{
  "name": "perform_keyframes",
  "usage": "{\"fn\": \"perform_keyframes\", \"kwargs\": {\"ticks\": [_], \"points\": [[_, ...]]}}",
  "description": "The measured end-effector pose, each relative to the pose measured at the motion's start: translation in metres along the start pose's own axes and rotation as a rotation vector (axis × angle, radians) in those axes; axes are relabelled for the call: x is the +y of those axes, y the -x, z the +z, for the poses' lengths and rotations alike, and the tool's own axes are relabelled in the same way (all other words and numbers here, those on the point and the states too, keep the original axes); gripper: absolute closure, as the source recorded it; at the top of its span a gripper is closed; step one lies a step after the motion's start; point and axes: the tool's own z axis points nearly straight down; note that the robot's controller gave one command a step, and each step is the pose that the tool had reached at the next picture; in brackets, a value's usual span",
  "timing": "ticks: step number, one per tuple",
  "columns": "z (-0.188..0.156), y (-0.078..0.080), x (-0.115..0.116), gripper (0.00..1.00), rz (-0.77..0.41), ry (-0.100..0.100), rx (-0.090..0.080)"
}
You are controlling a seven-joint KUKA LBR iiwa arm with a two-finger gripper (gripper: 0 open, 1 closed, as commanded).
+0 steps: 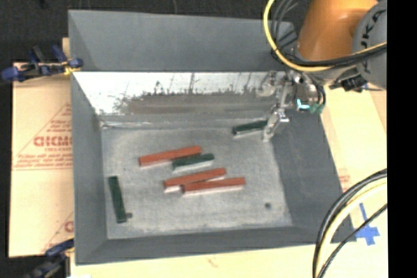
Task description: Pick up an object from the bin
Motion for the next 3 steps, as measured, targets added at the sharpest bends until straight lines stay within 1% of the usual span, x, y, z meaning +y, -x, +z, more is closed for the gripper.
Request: {"fn": "perform_keyframes", "kwargs": {"ticks": [1,2,3], "points": [[-0.005,0.002,0.000,0.00,-0.002,-0.001,-0.008],[0.046,-0.005,0.000,0.00,-0.017,-0.002,-0.014],[0.102,-0.006,-0.013,0.00,-0.175,-0.001,-0.010]]}}
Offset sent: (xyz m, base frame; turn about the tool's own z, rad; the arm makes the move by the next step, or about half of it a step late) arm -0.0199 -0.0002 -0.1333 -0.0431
